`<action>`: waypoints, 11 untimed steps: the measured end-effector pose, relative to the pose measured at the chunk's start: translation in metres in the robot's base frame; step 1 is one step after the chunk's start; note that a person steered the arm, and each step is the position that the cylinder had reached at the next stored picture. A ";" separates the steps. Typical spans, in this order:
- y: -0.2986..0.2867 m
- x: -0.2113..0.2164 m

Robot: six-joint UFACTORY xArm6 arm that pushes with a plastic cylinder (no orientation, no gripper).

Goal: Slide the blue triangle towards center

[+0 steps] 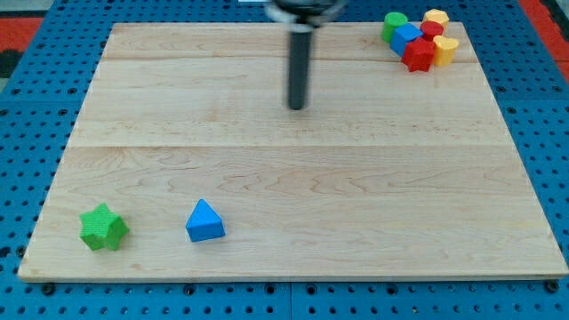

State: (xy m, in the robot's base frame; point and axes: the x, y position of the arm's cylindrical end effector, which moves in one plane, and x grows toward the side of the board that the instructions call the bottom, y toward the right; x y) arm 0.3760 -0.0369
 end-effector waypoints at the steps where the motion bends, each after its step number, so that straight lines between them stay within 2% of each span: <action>1: -0.077 0.037; 2: -0.028 0.076; 3: 0.013 0.150; 4: -0.008 0.214; 5: -0.066 0.230; 6: -0.108 0.217; 7: -0.085 0.187; 8: -0.063 0.180; 9: -0.064 0.220; 10: -0.048 0.233; 11: -0.001 0.190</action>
State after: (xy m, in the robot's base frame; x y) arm 0.5658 -0.0382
